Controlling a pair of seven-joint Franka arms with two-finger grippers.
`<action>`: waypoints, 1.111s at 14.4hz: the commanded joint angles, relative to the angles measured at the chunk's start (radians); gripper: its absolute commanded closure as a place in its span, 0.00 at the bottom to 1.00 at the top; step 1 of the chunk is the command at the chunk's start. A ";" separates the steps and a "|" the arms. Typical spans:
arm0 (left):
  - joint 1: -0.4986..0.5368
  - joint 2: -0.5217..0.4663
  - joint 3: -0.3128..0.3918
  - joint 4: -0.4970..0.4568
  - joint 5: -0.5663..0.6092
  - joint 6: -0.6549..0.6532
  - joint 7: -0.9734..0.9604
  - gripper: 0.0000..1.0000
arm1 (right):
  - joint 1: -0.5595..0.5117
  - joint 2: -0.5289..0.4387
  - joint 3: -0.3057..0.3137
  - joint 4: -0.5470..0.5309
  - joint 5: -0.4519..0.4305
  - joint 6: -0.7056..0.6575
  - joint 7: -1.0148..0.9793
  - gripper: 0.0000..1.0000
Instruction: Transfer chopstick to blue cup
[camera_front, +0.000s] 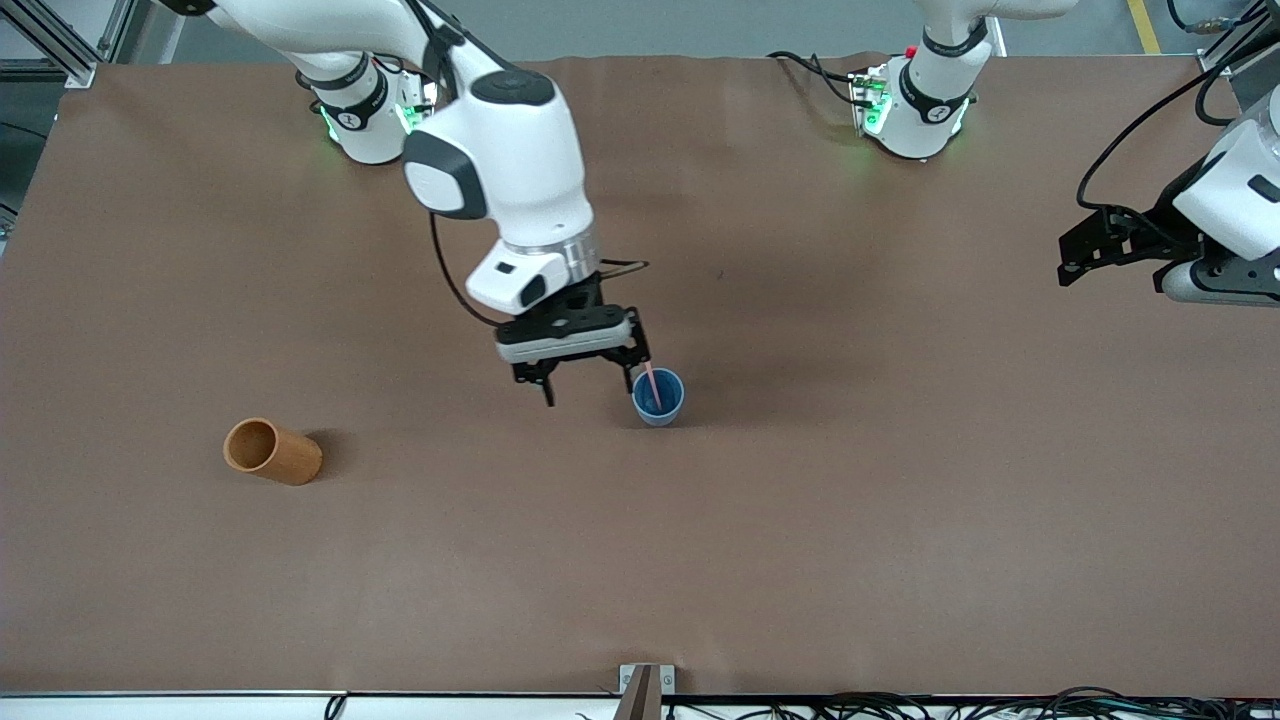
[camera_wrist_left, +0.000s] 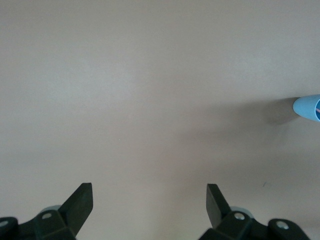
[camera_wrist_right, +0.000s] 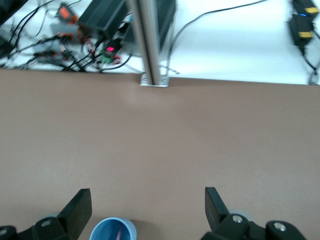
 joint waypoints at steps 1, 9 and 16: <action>0.010 -0.009 -0.009 0.003 0.010 0.007 0.010 0.00 | -0.081 -0.103 0.018 -0.047 0.157 -0.065 -0.017 0.00; 0.010 -0.003 -0.006 0.003 0.009 0.007 0.012 0.00 | -0.213 -0.301 -0.174 -0.043 0.456 -0.437 -0.268 0.00; 0.008 0.002 -0.006 0.004 0.009 0.009 0.004 0.00 | -0.164 -0.445 -0.474 -0.053 0.638 -0.687 -0.635 0.00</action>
